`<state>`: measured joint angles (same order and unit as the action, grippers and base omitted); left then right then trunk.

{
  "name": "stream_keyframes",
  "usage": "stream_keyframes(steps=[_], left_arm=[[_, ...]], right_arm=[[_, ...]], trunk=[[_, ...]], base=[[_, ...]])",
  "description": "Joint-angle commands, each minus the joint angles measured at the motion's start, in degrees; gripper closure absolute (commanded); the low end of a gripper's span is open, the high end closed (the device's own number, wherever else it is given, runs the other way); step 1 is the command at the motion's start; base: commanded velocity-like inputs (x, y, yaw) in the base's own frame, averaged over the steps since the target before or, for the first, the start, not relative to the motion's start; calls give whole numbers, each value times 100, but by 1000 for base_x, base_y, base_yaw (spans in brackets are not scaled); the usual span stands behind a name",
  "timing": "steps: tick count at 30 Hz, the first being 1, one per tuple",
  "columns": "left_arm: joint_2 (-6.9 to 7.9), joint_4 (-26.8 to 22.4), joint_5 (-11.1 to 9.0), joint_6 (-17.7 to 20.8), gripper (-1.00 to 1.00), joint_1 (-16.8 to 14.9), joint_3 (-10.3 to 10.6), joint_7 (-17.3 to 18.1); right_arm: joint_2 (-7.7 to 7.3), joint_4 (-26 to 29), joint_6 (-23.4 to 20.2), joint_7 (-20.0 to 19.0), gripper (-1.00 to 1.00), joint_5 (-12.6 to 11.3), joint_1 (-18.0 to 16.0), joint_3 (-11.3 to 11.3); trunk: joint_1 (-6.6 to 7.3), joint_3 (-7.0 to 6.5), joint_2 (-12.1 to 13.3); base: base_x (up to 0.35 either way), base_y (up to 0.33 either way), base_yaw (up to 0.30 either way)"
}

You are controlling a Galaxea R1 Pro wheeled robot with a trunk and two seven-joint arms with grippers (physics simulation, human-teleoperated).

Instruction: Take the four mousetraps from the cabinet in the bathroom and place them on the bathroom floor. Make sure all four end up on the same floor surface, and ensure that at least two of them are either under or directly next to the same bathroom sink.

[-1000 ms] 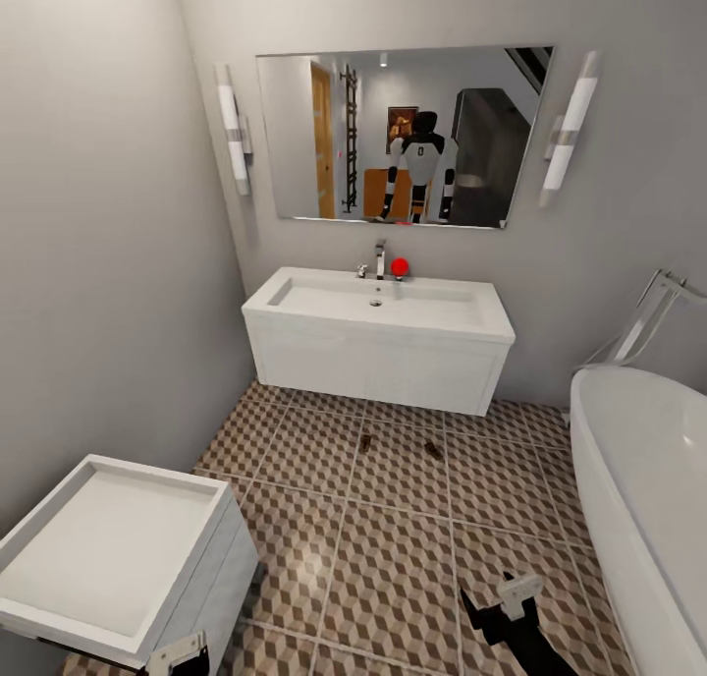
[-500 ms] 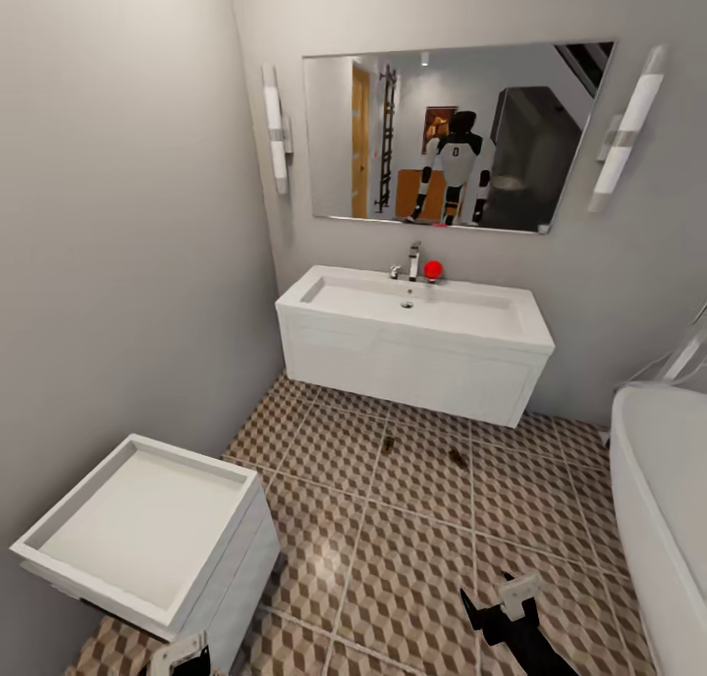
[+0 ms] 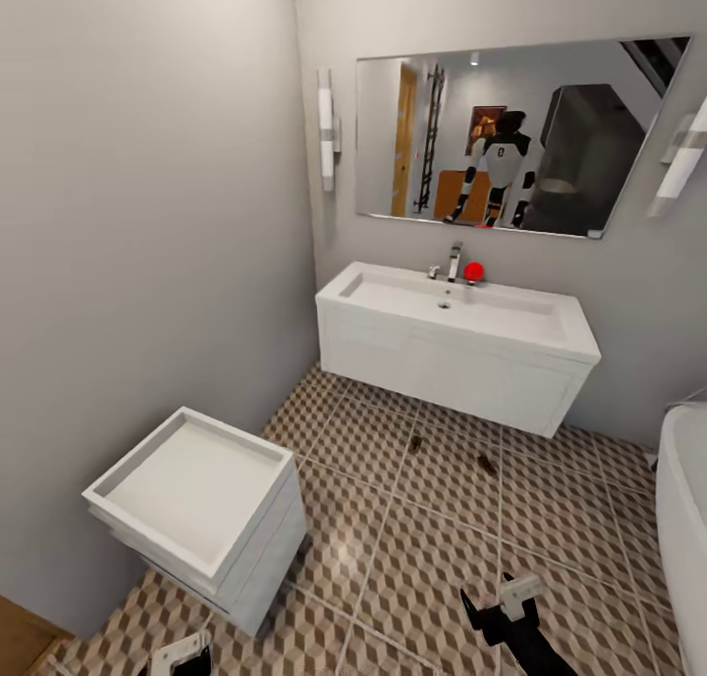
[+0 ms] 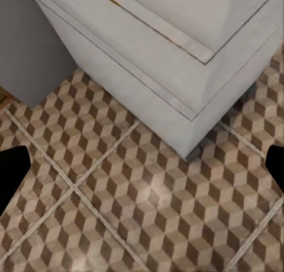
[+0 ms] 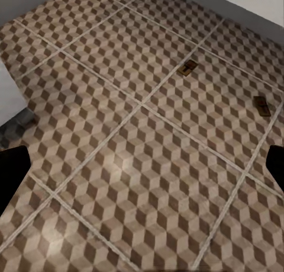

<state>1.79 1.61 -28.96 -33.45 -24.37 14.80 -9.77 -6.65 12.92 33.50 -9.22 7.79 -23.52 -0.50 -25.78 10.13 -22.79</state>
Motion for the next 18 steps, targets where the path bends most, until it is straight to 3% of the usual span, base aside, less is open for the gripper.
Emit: stream_keyframes(steps=[1,12,18], left_arm=[[-3,18,-13,-22,-100,-10,49,-26],[-3,23,-13,-22,-100,-11,49,-25],[-3,23,-13,-22,-100,-10,49,-28]], right_arm=[[-3,-9,17,-1,-100,21,-3,-2],[-3,-39,19,-1,-100,21,-3,-2],[-3,-39,16,-1,-100,21,-3,-2]], trunk=[[0,12,-12],[0,12,-12],[0,12,-12]], base=[[-323,0,252],[-319,0,252],[-152,0,252]])
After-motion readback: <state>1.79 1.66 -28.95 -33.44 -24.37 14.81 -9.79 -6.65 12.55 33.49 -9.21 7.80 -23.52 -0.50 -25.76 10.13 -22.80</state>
